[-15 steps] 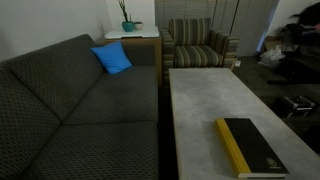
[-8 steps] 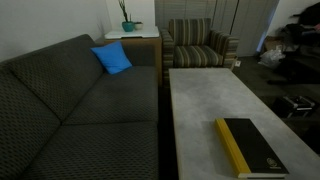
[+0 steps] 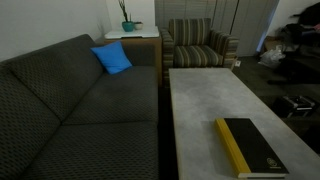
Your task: Open the book on the table
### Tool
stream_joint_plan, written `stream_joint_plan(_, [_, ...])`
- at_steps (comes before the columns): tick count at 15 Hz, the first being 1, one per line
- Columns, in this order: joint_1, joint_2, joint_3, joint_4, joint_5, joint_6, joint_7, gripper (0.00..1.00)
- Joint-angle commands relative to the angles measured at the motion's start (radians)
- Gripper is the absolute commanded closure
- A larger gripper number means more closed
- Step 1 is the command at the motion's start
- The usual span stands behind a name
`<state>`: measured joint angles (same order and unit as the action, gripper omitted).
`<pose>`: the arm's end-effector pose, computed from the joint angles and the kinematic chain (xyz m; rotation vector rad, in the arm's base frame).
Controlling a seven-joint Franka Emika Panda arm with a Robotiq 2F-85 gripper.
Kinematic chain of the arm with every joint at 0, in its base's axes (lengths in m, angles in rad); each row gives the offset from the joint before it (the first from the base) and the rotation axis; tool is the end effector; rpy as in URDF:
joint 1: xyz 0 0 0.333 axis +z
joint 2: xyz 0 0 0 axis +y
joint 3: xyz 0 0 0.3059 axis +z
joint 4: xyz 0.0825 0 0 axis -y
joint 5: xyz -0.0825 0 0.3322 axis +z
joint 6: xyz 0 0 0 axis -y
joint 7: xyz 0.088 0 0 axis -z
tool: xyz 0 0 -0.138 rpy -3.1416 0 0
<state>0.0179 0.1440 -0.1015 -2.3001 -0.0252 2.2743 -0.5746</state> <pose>0.4639 -0.0405 0.2718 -3.0063 -0.7817 0.2656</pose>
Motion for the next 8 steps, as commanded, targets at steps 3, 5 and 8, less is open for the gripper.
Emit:
stream_joint_plan(3, [-0.048, 0.114, 0.055, 0.04, -0.026, 0.105, -0.089, 0.0])
stream_joint_plan(5, [-0.061, 0.195, 0.068, 0.074, -0.023, 0.158, -0.108, 0.0])
stream_joint_plan(8, [-0.098, 0.333, 0.095, 0.159, -0.02, 0.199, -0.128, 0.0])
